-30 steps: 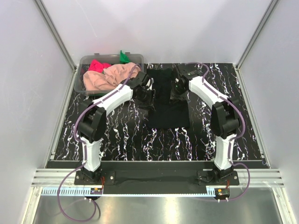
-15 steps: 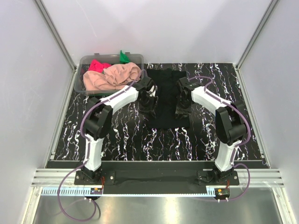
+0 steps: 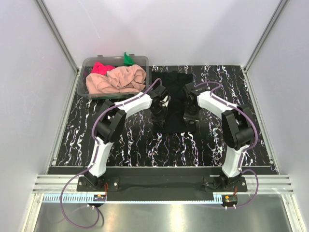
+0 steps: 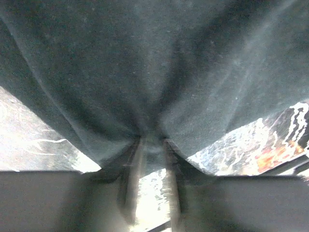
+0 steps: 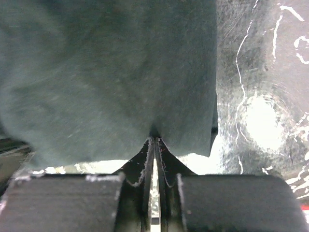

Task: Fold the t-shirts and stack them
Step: Fold the tshirt

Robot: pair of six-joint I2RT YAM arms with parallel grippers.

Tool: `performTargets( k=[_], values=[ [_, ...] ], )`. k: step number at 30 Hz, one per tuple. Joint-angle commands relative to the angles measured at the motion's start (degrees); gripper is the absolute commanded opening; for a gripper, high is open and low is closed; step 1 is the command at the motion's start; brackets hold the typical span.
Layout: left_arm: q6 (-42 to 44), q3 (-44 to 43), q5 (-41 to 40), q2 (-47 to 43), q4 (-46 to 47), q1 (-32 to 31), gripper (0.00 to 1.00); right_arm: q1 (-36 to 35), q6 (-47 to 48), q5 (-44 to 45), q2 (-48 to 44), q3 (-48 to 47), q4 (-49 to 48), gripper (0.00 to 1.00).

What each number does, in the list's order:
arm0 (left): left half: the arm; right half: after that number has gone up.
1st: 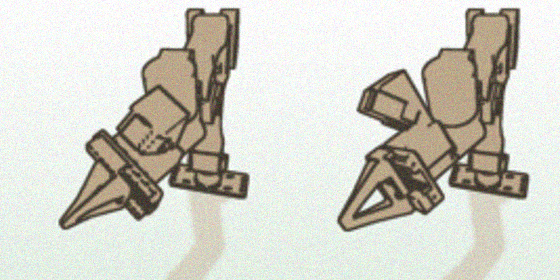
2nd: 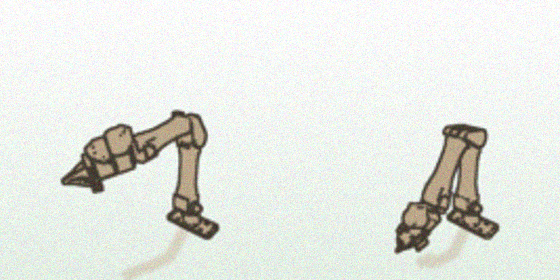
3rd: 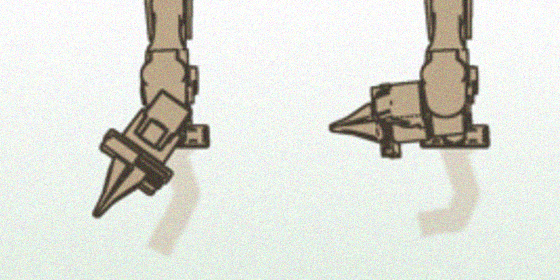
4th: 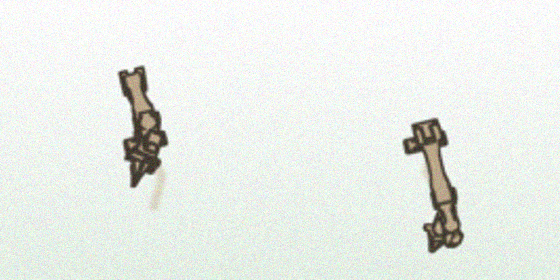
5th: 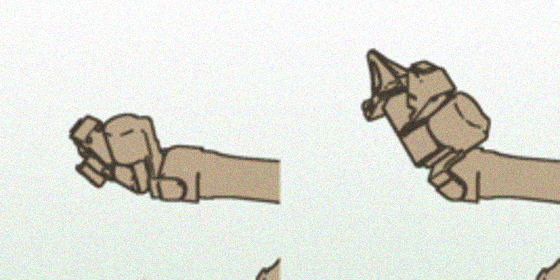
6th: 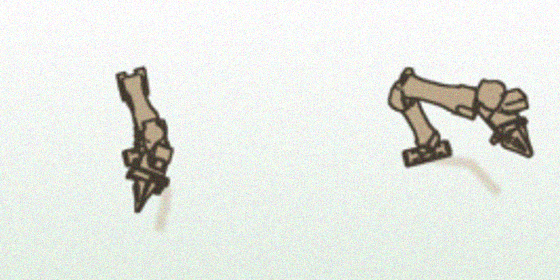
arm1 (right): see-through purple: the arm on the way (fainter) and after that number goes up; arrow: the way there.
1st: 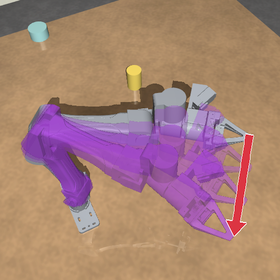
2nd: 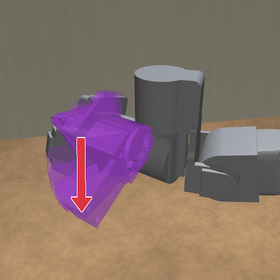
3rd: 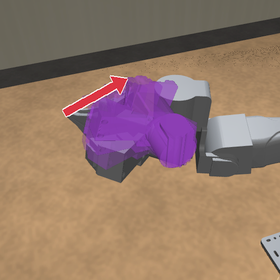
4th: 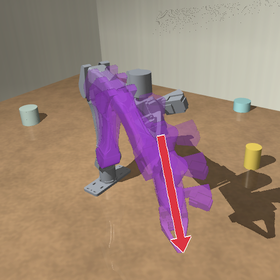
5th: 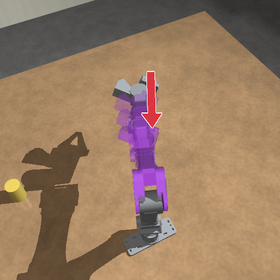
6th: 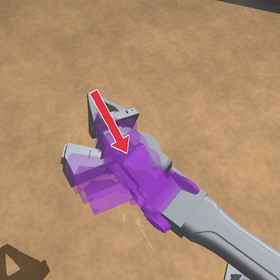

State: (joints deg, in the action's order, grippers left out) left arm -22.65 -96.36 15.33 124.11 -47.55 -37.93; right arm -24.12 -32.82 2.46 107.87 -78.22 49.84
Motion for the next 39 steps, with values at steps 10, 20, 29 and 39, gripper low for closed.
performTargets(
  k=[10,20,29,39],
  values=[
    [-2.2,2.8,-5.4,0.7,1.9,-0.8,0.00,-0.6,0.5,-0.1,7.8,3.7,-1.6,0.00],
    [-5.1,13.1,-7.7,-4.7,3.9,-1.8,0.00,-1.8,-0.5,-1.1,6.0,9.1,-1.9,0.00],
    [-11.3,28.2,-9.0,-15.2,7.0,-5.3,0.00,-7.9,-5.9,-4.2,-2.4,16.6,-0.9,0.00],
    [-16.1,37.6,-9.5,-25.1,8.2,-8.4,0.00,-16.7,-16.3,-5.0,-12.0,21.1,2.4,0.00]
  ],
)
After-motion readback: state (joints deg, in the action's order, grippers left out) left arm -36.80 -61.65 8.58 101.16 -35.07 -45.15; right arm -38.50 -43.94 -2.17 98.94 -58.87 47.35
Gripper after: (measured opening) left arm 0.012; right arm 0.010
